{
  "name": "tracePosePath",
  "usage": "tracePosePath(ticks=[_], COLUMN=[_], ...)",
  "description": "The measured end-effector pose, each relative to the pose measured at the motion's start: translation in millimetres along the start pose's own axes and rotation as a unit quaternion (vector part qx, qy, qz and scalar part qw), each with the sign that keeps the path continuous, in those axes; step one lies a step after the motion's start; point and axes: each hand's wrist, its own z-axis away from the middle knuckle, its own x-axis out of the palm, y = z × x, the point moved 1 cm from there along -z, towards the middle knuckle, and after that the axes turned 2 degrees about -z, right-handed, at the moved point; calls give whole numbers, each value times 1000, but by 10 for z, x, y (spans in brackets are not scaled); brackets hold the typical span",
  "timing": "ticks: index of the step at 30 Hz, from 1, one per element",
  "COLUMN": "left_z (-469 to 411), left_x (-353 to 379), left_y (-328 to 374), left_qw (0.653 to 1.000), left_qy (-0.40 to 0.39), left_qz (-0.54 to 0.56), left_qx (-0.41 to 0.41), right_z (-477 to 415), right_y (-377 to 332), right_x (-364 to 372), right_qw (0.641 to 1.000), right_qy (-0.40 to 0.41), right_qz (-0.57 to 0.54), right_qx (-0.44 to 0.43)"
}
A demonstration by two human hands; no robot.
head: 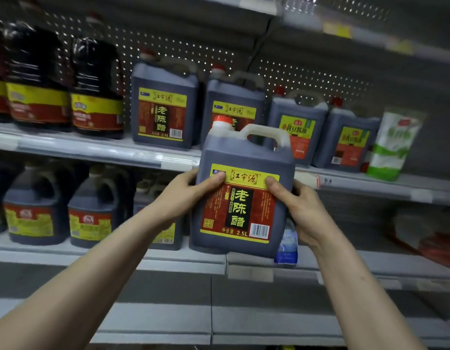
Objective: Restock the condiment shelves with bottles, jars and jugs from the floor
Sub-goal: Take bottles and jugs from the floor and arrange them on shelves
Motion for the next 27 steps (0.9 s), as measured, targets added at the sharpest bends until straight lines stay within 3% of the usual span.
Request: tracePosePath(ticks=[12,27], left_z=[-942,-1517], left_x=[-621,-599], left_y=[464,763], left_qw=[994,986], left_qy=[-11,15], left_qz=[-31,-64], left_qx=[104,154], right_z=[-1035,-1784], right_y=[-442,-709], right_x=[376,223], right_qw=[993,983], right_qy=[6,-37], right_qz=[1,0], right_qx=[-116,-181])
